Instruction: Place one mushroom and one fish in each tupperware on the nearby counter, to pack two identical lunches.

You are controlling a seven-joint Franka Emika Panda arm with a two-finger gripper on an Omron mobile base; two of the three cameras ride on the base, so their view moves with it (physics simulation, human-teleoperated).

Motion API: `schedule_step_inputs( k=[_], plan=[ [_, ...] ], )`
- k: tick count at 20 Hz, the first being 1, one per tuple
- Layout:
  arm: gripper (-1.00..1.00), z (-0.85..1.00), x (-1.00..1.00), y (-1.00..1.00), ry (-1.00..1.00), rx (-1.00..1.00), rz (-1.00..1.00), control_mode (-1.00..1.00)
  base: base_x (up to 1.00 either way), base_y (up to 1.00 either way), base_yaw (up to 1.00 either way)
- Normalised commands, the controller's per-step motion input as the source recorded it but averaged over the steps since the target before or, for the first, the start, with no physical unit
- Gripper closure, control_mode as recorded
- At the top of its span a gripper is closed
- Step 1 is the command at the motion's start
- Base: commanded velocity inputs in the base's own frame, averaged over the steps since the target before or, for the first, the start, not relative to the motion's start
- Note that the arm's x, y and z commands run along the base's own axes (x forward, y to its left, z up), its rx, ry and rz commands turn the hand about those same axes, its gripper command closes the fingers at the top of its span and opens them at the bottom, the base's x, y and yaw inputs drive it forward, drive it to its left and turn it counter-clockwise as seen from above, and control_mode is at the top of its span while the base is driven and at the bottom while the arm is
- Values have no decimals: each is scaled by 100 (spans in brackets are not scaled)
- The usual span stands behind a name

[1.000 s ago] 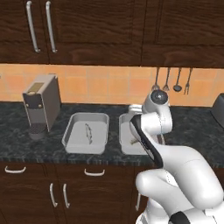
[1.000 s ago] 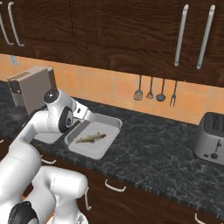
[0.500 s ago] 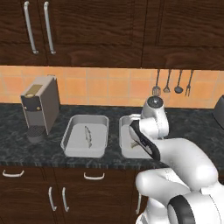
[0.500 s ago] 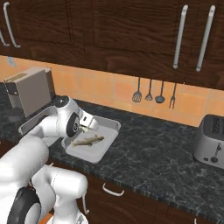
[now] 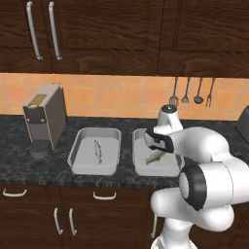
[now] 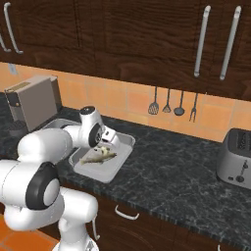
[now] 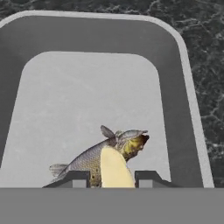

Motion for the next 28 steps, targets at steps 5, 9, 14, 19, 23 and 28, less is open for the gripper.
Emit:
schedule_step_inputs(
  k=[5, 9, 14, 19, 23, 28],
  plan=[
    [100, -42, 9, -6, 7, 0, 4, -100, 0, 0, 0],
    [100, -35, 0, 0, 2, 0, 3, -100, 0, 0, 0],
    [-100, -31, -2, 0, 0, 0, 4, -100, 0, 0, 0],
    [-100, -2, -23, 1, -2, 0, 3, -100, 0, 0, 0],
    [-100, 0, -9, 3, -9, 0, 1, -100, 0, 0, 0],
    [-100, 20, -40, 8, -17, 0, 2, -100, 0, 0, 0]
  ],
)
